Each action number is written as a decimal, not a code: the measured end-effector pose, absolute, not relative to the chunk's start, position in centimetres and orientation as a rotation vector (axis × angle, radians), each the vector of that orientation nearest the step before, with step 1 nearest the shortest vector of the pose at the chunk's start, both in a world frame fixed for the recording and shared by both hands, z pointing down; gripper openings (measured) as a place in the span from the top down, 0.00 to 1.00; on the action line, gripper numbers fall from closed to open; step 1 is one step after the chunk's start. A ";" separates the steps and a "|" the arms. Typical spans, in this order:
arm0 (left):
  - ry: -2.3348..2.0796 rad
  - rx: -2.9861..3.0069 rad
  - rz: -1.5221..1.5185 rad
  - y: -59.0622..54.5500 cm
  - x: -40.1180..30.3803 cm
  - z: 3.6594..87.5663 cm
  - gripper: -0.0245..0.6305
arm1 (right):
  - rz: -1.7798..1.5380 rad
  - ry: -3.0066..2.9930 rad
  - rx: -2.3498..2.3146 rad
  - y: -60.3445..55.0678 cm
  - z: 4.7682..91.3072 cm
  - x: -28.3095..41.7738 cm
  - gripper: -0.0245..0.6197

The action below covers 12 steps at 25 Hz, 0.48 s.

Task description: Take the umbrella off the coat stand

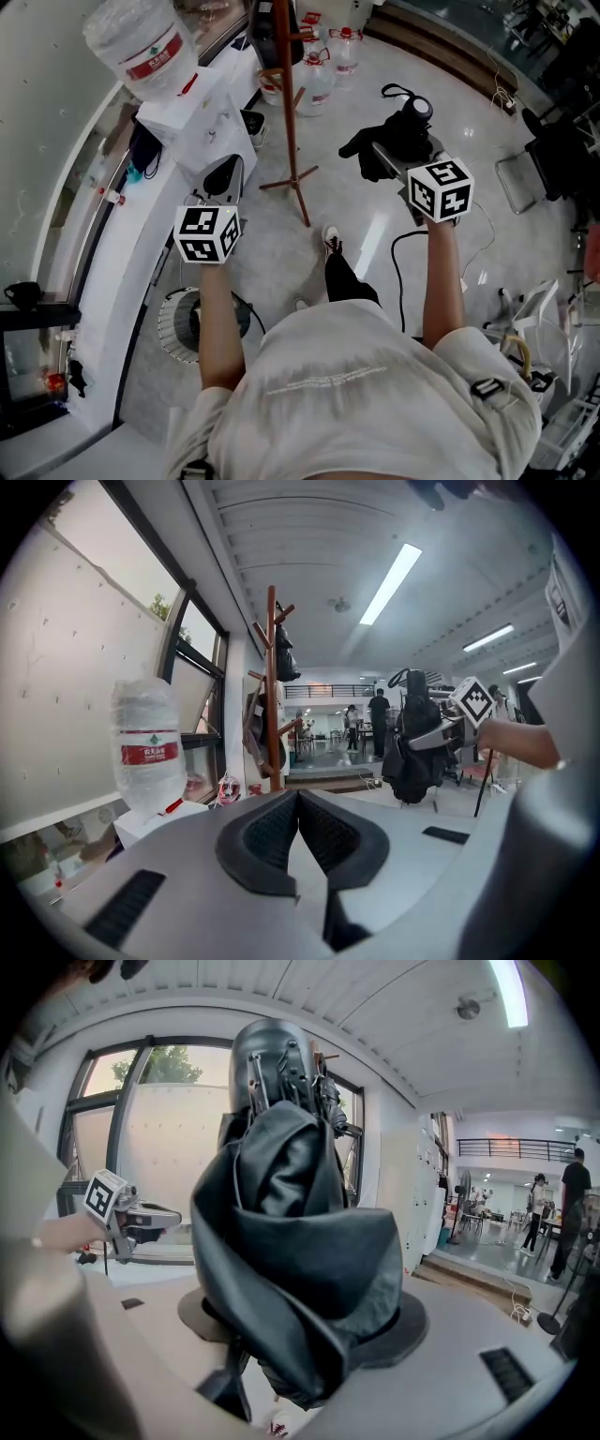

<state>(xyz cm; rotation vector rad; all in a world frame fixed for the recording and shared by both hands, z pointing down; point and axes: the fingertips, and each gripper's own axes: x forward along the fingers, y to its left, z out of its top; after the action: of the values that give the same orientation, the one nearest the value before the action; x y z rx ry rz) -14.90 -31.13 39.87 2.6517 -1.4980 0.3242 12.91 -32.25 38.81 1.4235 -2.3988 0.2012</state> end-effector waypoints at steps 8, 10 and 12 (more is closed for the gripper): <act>-1.468 2.689 0.305 -26.6 -14.2 39.9 0.94 | 0.180 -2.401 1.420 -25.7 38.4 12.6 0.49; -1.463 2.699 0.306 -26.0 -13.9 39.7 0.94 | 0.176 -2.397 1.423 -24.6 38.4 12.7 0.49; -1.452 2.716 0.306 -25.4 -13.4 39.5 0.94 | 0.169 -2.386 1.429 -23.7 38.6 12.9 0.49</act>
<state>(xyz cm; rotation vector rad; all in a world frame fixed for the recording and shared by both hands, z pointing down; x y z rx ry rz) -13.43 -25.37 39.49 2.7155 -1.4522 0.3059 12.93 -23.68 38.60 1.4289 -2.3859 0.1689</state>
